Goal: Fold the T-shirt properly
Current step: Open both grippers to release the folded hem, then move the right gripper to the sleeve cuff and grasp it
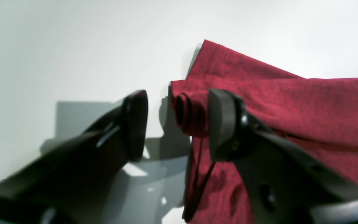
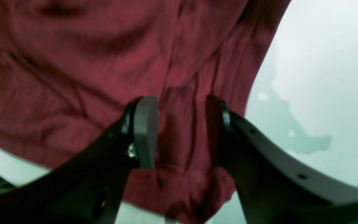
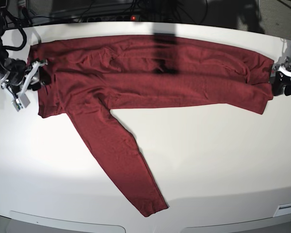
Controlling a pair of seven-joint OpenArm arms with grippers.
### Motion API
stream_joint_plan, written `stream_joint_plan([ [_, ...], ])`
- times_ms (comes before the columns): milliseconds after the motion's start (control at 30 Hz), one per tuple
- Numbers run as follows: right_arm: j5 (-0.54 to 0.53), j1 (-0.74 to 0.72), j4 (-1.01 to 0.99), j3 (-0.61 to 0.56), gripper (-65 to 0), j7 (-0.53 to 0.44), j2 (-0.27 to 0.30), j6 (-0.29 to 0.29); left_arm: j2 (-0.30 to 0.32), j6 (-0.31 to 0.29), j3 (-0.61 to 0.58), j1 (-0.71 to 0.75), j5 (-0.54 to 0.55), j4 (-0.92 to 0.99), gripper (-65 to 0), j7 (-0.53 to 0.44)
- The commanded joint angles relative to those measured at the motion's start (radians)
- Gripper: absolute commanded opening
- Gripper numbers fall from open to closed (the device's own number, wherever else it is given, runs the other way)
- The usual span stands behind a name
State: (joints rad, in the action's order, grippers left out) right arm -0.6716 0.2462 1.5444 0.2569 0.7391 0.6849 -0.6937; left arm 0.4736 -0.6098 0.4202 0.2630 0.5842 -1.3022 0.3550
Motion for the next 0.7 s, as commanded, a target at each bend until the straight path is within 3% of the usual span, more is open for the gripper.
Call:
stream_joint_plan([
  [0, -0.010, -0.025, 0.013, 0.012, -39.3, -0.017, 0.024, -0.004, 0.023, -0.005, 0.011, -0.008, 0.018, -0.017, -34.7, -0.014],
  [300, -0.013, -0.191, 0.013, 0.012, -39.3, -0.020, 0.004, -0.004, 0.026, -0.003, 0.011, -0.009, 0.019, -0.017, -34.7, -0.014],
  [500, -0.003, -0.349, -0.058, 0.010, -39.3, -0.019, -0.107, -0.004, 0.023, -0.004, 0.011, -0.009, 0.112, -0.018, -34.7, -0.015],
  [667, 0.067, -0.527, -0.210, -0.006, -39.3, 0.002, -0.192, -0.004, 0.023, -0.004, 0.011, -0.011, 0.142, -0.018, -34.7, -0.015],
])
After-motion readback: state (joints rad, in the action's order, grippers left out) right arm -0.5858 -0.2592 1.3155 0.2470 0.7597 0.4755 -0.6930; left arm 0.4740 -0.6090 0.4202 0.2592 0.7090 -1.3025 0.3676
